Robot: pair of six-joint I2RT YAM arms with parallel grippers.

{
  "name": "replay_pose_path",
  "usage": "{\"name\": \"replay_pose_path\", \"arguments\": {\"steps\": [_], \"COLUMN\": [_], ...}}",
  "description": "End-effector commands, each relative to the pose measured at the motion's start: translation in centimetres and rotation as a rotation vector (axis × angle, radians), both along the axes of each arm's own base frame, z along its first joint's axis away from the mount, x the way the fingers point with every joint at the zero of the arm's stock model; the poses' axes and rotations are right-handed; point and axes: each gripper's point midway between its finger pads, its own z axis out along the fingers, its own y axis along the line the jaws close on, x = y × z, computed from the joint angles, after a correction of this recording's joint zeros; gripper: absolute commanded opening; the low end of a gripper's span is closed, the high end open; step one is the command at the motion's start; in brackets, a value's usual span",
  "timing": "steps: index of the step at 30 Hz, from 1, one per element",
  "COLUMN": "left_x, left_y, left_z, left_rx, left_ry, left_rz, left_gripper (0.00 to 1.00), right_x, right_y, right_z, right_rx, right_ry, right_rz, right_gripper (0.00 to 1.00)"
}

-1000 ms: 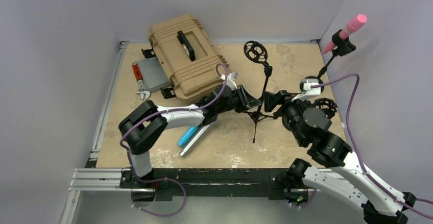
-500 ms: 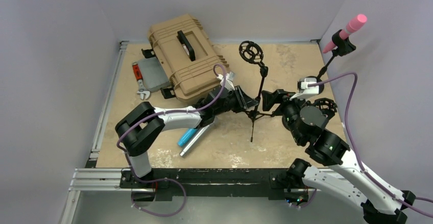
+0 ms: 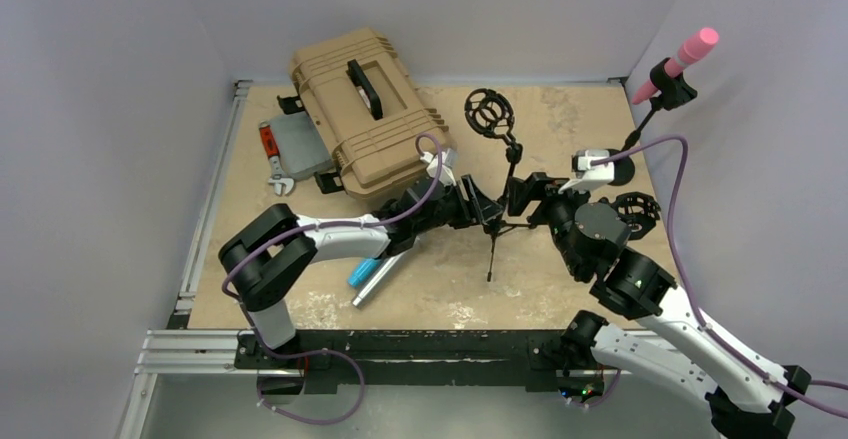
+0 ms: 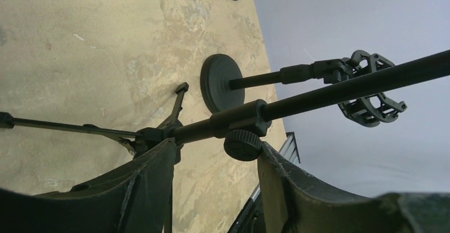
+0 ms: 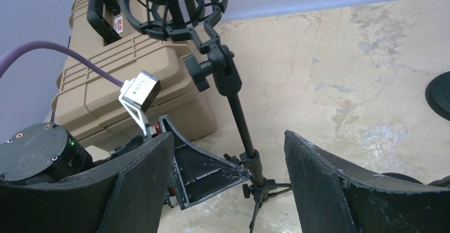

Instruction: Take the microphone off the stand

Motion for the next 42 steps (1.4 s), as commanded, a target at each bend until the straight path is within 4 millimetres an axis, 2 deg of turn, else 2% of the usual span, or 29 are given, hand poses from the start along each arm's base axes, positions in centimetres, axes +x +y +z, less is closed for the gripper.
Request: {"name": "replay_pose_path", "arguments": {"steps": [1,8,15,18,21,25,30,33,38,42], "left_x": [0.2,-1.3,-3.1,-3.9,-5.1,-6.4,-7.3,-7.3,-7.5,-7.9], "left_y": [2.6,2.9,3.9,4.8,5.6,7.1,9.5,11.3,14.2,16.2], "left_z": [-1.9,-0.6,1.4,2.3,3.3,6.0,9.6,12.4,16.2,16.6], "left_rx": [0.126,0.142,0.156,0.159,0.152,0.134,0.19,0.199,0.213,0.251], "left_ry": [-0.037,-0.107,-0.19,-0.222,-0.262,-0.333,-0.433,-0.509,-0.628,-0.657], "left_rz": [0.05,0.001,-0.052,-0.066,-0.108,-0.133,-0.154,-0.129,-0.064,-0.031], "left_gripper": [0.56,0.59,0.63,0.63,0.63,0.63,0.64,0.64,0.64,0.65], "right_x": [-0.2,-1.2,-1.6,-1.5,-1.1,0.6,2.3,3.0,4.7,4.2], "right_y": [-0.3,0.0,2.3,2.9,2.7,2.7,3.5,4.3,4.3,5.1], "right_z": [2.6,3.0,3.1,4.3,6.1,6.9,6.7,6.8,5.5,5.9], "right_rx": [0.055,0.061,0.042,0.062,0.1,0.061,-0.011,-0.044,-0.124,-0.148], "right_ry": [-0.044,-0.053,-0.054,-0.061,-0.078,-0.067,-0.048,-0.073,-0.042,-0.067], "right_rz": [-0.007,0.059,0.185,0.201,0.167,0.096,0.073,0.143,0.203,0.265], "right_gripper": [0.74,0.75,0.77,0.77,0.78,0.68,0.63,0.6,0.61,0.59]}}
